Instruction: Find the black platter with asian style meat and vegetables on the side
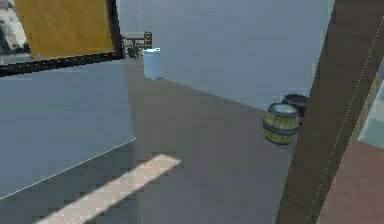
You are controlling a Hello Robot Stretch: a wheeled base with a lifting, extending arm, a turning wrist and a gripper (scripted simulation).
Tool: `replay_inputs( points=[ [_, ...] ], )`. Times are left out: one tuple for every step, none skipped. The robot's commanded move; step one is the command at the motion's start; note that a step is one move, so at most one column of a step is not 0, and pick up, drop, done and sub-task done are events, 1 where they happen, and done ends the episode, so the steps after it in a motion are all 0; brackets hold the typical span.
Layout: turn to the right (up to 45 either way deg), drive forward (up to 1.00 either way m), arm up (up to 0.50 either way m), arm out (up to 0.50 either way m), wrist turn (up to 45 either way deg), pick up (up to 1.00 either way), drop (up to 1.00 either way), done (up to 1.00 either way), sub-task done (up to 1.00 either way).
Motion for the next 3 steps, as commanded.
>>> replay_inputs(
  points=[
    [45.0,0.00,0.00,0.00,0.0,0.00,0.00,0.00,0.00],
    [24.0,0.00,0.00,0.00,0.0,0.00,0.00,0.00,0.00],
    [0.0,0.65,0.00,0.00,0.0,0.00,0.00,0.00,0.00]
  ],
)
